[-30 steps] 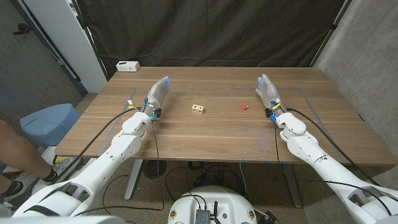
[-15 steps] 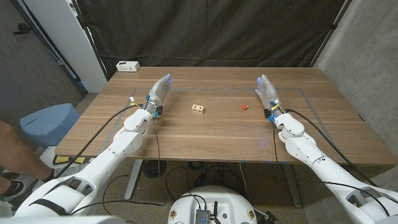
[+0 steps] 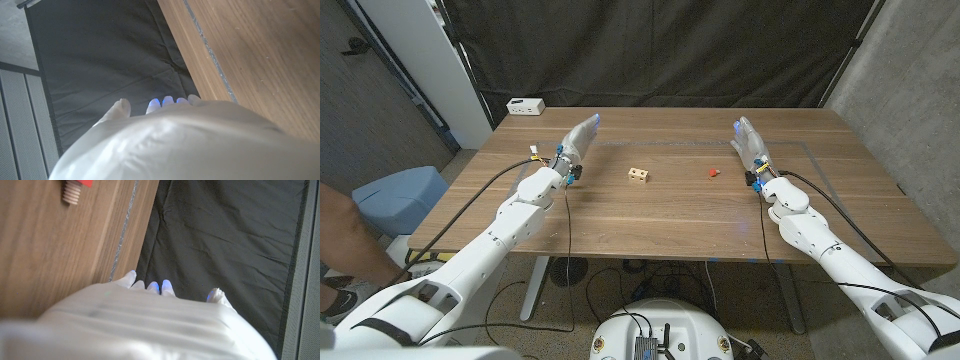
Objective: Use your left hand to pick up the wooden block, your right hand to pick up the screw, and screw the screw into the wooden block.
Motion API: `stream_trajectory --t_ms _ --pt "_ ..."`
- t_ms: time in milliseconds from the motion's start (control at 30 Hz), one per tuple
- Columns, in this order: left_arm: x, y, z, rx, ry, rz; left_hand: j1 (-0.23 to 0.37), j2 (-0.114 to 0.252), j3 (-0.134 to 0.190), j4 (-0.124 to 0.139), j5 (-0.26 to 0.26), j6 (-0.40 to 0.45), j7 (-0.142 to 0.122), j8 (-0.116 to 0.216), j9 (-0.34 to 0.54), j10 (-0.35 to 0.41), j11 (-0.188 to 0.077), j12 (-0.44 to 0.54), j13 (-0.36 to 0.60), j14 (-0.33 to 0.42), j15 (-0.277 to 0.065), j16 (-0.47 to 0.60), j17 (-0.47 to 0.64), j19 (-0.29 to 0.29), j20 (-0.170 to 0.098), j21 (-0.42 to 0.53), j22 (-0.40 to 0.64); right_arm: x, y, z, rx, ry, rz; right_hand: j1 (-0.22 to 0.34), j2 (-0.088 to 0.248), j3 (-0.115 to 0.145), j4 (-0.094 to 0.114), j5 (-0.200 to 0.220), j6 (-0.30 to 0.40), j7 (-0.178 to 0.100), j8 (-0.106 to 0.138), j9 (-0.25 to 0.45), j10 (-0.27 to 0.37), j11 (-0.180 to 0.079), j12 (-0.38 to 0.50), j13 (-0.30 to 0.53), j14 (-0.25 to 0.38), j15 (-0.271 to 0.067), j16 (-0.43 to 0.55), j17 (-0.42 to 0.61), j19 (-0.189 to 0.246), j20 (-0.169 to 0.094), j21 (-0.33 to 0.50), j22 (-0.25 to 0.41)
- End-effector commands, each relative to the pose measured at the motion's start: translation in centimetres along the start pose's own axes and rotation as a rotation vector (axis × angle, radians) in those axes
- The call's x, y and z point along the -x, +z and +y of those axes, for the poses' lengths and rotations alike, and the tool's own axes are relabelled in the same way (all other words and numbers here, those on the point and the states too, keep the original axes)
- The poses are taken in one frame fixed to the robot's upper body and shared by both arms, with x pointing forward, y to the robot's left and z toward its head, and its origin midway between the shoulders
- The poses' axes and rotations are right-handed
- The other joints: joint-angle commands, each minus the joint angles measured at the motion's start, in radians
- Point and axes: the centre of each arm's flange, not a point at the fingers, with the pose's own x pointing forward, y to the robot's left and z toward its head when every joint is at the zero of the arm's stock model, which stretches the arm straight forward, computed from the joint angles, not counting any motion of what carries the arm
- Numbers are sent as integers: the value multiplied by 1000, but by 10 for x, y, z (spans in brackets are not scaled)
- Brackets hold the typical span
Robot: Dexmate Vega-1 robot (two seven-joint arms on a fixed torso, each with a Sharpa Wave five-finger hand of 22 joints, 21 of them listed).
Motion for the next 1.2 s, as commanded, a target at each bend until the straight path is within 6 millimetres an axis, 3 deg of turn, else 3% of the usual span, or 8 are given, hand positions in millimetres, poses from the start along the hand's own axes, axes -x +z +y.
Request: stream_trajectory --t_ms 33,533,567,667,967,1200 --pt "5 20 4 -127 -32 29 27 -3 5 -29 9 5 -18 6 5 5 -26 4 5 -14 0 -2 3 -11 -5 -3 3 -14 4 -4 17 3 -8 7 -1 6 1 8 -1 -6 3 5 -4 -4 4 5 -4 0 2 3 -2 -1 6 5" --pt "4 45 12 -337 -124 64 102 -25 24 -125 23 31 -46 15 6 43 -52 11 6 -23 -13 4 4 -25 5 0 2 -11 5 4 42 -8 -18 7 -2 7 1 9 -1 -7 4 5 -4 -6 4 5 -4 -2 1 2 -1 -1 7 5" --pt "4 47 11 -360 -123 68 122 -27 29 -148 26 51 -46 21 6 59 -56 14 6 -21 -13 5 4 -23 10 2 3 -11 5 5 42 -9 -19 7 -2 7 1 9 -1 -6 4 5 -4 -6 4 5 -4 -2 2 2 -1 -1 7 5" --pt "3 53 10 -414 -132 70 143 -31 32 -171 28 73 -50 26 7 79 -62 18 7 -6 -12 11 5 -11 22 6 3 -11 6 5 46 -12 -21 7 -2 8 1 9 0 -5 4 5 -4 -5 4 5 -3 -2 2 2 -1 0 8 5" --pt "-1 77 4 -546 -156 60 186 -48 34 -205 29 111 -70 34 8 118 -84 25 9 20 -20 15 5 10 38 10 3 -15 11 2 52 0 -30 4 -4 7 2 10 1 -4 5 5 -4 -4 4 5 -3 -1 2 3 0 2 8 5" --pt "-3 93 -4 -665 -179 62 227 -80 29 -218 27 137 -102 39 8 152 -112 30 10 37 -40 15 5 24 32 10 2 -15 9 -1 56 -2 -34 2 -5 7 2 10 2 -3 5 5 -4 -4 4 5 -3 1 2 3 2 2 9 5"
